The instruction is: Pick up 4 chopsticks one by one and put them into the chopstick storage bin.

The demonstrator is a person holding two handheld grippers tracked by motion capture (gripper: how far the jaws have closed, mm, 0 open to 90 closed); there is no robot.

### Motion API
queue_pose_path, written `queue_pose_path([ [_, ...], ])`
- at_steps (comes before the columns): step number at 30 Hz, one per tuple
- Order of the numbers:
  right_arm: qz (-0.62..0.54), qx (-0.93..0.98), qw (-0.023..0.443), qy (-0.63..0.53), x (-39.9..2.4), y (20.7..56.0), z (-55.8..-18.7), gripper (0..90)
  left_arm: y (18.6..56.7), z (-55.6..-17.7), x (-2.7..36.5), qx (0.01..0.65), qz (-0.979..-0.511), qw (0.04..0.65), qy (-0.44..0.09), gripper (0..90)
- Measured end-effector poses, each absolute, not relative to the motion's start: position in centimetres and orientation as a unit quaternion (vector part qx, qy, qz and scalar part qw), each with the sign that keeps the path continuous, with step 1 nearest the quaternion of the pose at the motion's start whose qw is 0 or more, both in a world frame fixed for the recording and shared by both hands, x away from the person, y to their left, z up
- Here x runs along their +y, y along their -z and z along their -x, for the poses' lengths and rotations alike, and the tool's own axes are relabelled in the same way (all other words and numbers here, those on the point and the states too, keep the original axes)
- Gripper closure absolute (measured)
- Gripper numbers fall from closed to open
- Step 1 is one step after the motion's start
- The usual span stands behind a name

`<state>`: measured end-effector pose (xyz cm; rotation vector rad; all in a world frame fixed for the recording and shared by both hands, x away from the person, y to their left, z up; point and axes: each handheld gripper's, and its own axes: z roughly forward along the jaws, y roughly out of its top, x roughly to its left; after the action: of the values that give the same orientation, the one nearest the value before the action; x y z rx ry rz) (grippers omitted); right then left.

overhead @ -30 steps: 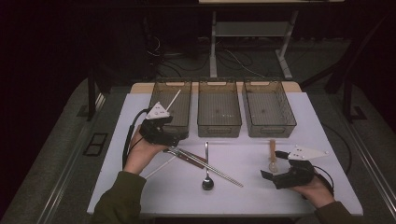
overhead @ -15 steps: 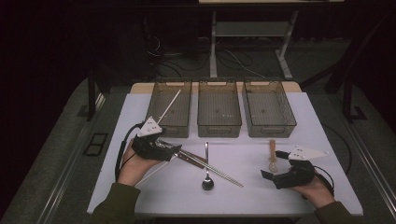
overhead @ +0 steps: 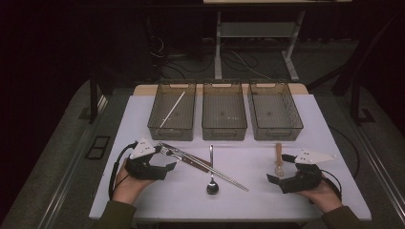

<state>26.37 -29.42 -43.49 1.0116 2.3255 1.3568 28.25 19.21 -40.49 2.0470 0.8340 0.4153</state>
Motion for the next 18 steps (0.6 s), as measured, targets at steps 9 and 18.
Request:
queue_pose_path([
  [9, -0.349, 0.802, 0.134, -0.466, -29.4, 43.5, -26.3, 3.2, 41.7, -27.2, 21.3, 0.35, -0.826, 0.415, -0.154, 35.0],
  [18, -0.346, 0.804, 0.134, -0.465, -29.3, 43.5, -26.3, 3.2, 43.1, -27.5, 21.6, 0.356, -0.84, 0.392, -0.12, 60.6],
])
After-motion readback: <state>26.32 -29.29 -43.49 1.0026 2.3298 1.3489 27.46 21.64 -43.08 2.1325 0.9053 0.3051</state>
